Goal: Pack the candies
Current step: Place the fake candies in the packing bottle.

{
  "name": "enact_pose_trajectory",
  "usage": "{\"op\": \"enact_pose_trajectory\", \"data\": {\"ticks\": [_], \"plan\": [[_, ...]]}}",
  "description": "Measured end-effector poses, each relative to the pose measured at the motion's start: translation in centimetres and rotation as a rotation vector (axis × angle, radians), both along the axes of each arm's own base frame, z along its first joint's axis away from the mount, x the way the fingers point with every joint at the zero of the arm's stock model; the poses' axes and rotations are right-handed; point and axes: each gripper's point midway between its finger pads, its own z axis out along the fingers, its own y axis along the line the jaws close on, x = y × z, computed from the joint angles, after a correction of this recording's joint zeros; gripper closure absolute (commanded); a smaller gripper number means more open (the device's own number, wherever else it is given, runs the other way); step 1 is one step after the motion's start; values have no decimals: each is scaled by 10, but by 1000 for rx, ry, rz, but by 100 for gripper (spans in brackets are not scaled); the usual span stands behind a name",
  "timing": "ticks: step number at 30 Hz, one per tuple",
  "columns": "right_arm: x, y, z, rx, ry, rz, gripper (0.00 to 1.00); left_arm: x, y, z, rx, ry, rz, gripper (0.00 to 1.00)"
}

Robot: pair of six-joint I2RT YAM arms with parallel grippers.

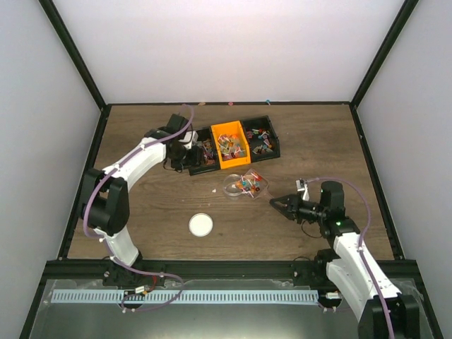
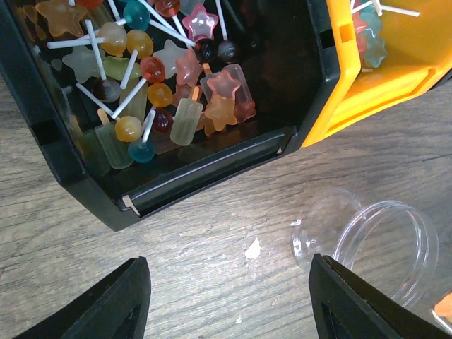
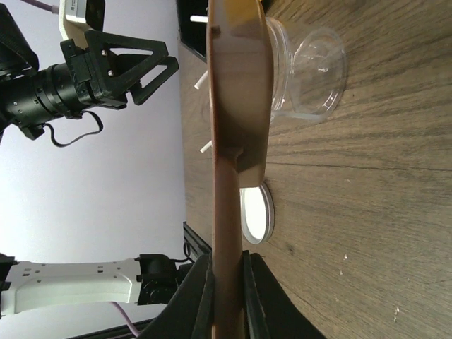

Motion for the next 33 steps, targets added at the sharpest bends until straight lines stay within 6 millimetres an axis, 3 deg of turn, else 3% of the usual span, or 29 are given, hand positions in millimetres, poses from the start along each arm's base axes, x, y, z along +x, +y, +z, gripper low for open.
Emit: {"op": "enact_pose_trajectory", "data": {"ticks": [11,22,33], "plan": [[16,-5,16,-132,-48,13,99,2,4,-6,-3,4,8,36],[13,8,8,-241,-26,84,99,1,9,-16,-12,20,12,36],[24,11,13,-331,-53,94,99,4,17,-20,-18,20,24,36]]}}
